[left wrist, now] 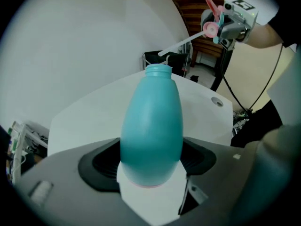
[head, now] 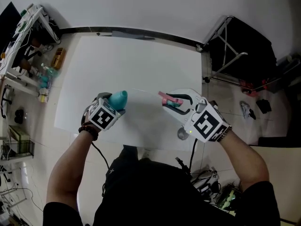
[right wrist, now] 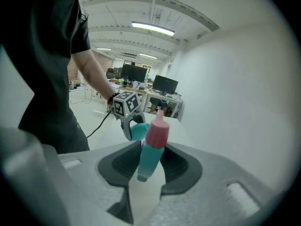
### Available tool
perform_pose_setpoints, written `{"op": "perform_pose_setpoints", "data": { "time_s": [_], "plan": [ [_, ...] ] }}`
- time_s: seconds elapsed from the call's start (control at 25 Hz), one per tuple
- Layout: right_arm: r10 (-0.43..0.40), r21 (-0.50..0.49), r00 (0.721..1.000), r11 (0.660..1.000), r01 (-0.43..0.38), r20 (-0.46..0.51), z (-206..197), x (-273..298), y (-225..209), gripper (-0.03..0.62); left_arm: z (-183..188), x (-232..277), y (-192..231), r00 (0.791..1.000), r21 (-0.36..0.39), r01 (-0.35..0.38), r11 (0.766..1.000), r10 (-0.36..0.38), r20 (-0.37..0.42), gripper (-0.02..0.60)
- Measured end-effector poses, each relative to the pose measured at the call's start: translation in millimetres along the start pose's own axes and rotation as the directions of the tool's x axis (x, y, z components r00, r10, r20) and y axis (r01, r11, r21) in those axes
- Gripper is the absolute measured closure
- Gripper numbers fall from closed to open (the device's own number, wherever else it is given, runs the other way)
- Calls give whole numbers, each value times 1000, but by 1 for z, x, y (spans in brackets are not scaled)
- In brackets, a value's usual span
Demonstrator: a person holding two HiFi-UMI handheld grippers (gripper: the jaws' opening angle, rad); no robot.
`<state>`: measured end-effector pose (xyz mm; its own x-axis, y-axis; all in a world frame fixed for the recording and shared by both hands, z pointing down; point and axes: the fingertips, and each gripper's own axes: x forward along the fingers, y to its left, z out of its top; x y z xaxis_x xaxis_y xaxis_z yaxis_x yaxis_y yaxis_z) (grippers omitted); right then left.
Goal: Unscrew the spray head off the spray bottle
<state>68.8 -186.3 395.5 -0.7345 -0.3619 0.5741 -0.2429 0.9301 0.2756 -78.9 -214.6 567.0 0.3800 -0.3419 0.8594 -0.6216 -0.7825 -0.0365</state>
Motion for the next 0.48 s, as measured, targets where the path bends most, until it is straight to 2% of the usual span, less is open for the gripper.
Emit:
{"op": "perform_pose_setpoints", "data": {
  "time_s": [0.2, 0.48],
  "plan": [
    [-62, 131, 998, 989, 63, -13, -23, 27, -6, 477, 8, 6, 3, 996, -71, -10, 997, 16, 88, 176],
    [-115, 313, 992, 942, 123, -46, -57, 71, -11, 477, 22, 17, -4, 985, -144, 12, 990, 12, 171, 175]
  ]
}}
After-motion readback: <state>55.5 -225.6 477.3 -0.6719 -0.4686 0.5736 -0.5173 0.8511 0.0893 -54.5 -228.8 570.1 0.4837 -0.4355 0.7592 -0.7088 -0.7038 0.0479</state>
